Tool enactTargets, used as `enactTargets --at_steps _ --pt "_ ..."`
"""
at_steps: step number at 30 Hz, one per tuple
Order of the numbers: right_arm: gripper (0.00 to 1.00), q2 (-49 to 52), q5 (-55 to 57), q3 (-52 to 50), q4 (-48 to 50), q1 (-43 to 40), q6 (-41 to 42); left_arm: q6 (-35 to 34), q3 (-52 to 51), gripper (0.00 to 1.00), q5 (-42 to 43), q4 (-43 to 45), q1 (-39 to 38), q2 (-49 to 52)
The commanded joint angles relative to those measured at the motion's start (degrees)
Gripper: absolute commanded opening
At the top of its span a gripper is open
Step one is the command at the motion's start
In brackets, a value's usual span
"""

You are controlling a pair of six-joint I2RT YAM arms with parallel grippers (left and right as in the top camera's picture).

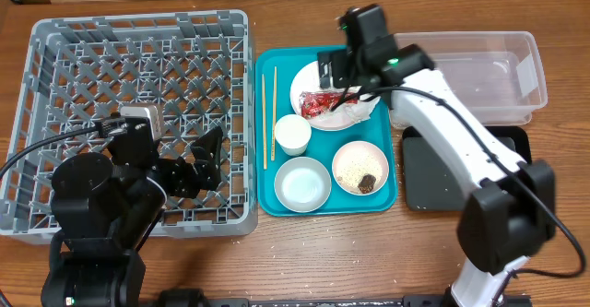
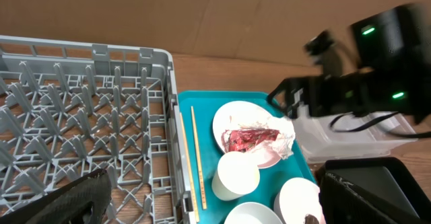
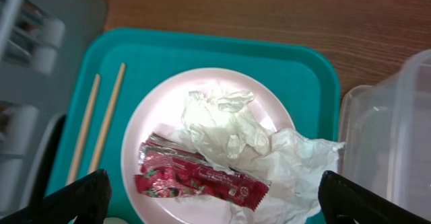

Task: Sort waste into correct bins and load items into the dishwasher
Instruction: 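Grasp the red wrapper and tissue on the plate with the right gripper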

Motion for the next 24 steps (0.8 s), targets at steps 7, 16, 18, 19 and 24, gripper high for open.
enactTargets --at_steps 7,16,18,19,24 --pt "0.99 8.66 4.09 1.42 0.70 0.87 -6.34 -0.79 1.25 1.00 0.79 0.02 0.57 -0.07" --pt "0.96 14.69 -0.61 1.42 3.82 0.81 -7.56 -0.79 1.25 1.00 0.79 0.02 0.57 -0.07" --pt "0.96 15.45 -0.61 1.42 4.37 0.81 -7.56 -0.79 1.25 1.00 0.79 0.02 0.57 -0.07" --pt "0.96 15.87 -0.61 1.42 4.59 0.81 -7.56 -0.79 1.25 1.00 0.79 0.02 0.59 -0.07" --pt "0.83 17.97 -2.21 1.33 4.59 0.81 -7.54 -0.79 1.25 1.00 0.79 0.02 0.57 -0.07"
